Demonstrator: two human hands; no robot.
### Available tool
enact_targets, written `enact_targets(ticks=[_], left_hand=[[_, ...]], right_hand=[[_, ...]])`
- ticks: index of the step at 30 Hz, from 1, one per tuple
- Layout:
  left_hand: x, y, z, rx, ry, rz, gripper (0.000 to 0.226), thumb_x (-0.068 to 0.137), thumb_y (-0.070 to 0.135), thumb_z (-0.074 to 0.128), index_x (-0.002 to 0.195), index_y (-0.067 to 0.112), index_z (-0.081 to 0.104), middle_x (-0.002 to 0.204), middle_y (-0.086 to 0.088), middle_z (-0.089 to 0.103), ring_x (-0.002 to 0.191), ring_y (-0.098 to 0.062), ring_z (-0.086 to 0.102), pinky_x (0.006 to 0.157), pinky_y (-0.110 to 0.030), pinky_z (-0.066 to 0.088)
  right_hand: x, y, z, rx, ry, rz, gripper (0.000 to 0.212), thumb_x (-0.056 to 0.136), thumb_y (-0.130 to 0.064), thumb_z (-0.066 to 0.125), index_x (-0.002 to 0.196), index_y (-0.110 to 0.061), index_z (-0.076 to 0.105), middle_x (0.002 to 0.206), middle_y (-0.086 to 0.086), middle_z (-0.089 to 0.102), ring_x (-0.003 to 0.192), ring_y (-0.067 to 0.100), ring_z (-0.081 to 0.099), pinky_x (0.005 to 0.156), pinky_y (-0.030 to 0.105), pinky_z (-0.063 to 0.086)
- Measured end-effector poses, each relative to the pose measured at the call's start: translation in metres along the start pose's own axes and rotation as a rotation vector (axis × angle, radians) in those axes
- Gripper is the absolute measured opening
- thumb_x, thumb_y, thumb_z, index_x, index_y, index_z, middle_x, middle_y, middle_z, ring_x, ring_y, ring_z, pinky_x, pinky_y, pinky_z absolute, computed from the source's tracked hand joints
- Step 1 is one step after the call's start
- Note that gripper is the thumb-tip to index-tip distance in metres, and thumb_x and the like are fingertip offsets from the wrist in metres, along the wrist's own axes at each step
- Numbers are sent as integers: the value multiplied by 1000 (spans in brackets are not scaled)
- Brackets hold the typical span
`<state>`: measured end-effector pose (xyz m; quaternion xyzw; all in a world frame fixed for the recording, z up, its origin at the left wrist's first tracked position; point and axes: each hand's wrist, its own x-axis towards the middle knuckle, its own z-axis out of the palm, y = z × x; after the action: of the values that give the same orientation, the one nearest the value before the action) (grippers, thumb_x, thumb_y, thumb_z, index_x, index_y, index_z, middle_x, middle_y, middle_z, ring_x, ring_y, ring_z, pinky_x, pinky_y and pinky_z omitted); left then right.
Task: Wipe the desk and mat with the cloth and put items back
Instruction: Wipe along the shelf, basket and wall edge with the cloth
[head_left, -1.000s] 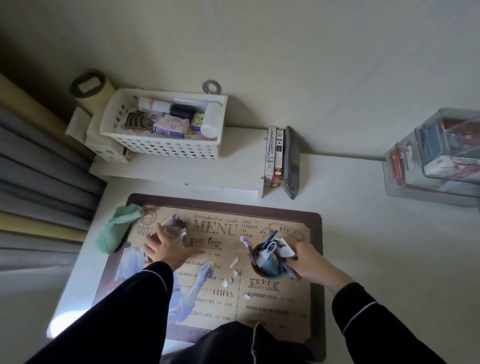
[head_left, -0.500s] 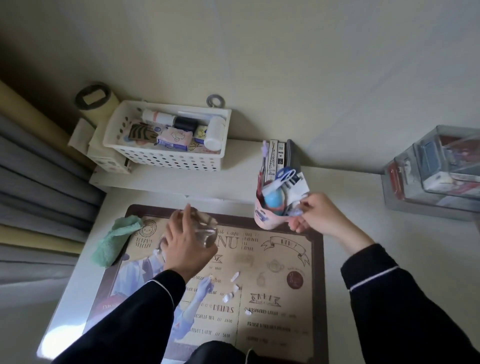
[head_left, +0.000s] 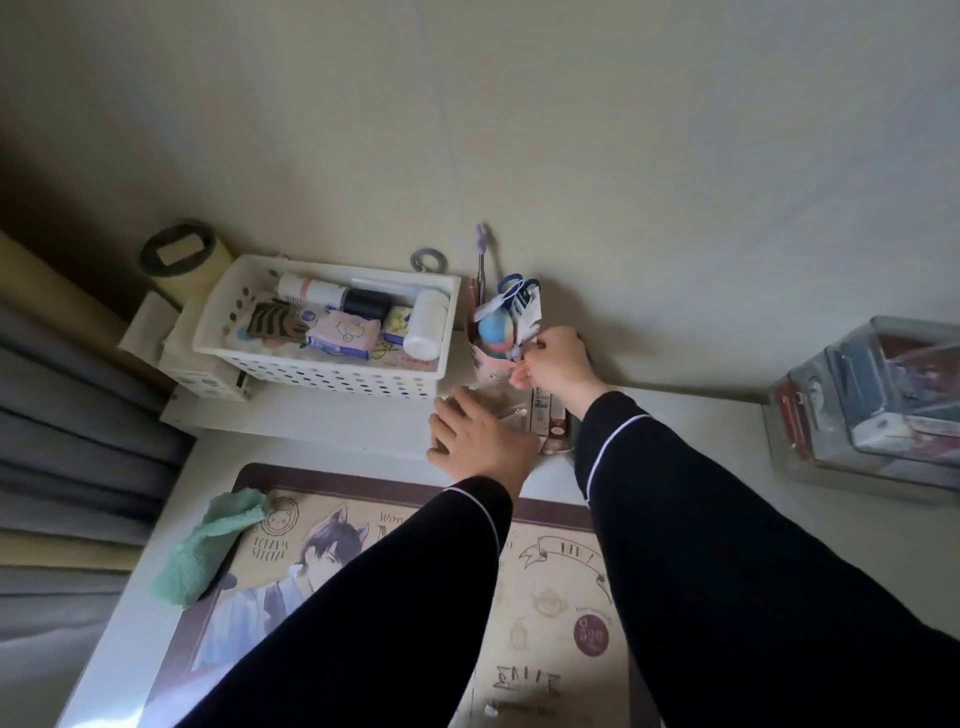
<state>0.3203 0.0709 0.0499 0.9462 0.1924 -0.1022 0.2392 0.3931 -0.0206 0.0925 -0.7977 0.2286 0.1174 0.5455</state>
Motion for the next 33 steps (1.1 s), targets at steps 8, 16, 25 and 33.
enact_targets(ticks=[8, 16, 25, 33], left_hand=[[14, 25, 21, 12, 27, -100, 106, 66, 57, 61, 148, 13, 11, 152, -13, 10, 139, -31, 8, 105, -49, 20], [14, 30, 22, -79, 27, -164, 121, 55, 73, 60, 147, 13, 8, 153, -12, 9, 141, -31, 4, 106, -52, 17], [-17, -38, -14, -372, 108, 288, 85, 72, 38, 70, 143, 15, 29, 144, -11, 23, 134, -27, 19, 108, -43, 17], [0, -232, -72, -244, 237, 180, 48, 70, -7, 63, 118, -2, 57, 118, -24, 49, 110, -40, 46, 95, -45, 36]], right_hand=[[9, -1, 7, 69, -13, 6, 29, 100, -7, 39, 104, 14, 58, 64, 15, 59, 45, 20, 56, 44, 25, 51], [-6, 9, -6, -9, -16, -69, 33, 99, -11, 39, 127, -4, 54, 86, 15, 67, 62, 17, 59, 54, 23, 51], [-89, 41, -10, 13, 297, -192, 37, 92, -2, 48, 127, -14, 54, 91, 11, 65, 84, 21, 64, 84, 37, 55], [-166, 111, 73, -176, 56, -181, 29, 94, -6, 52, 121, -14, 59, 92, -2, 64, 81, 10, 63, 70, 21, 52]])
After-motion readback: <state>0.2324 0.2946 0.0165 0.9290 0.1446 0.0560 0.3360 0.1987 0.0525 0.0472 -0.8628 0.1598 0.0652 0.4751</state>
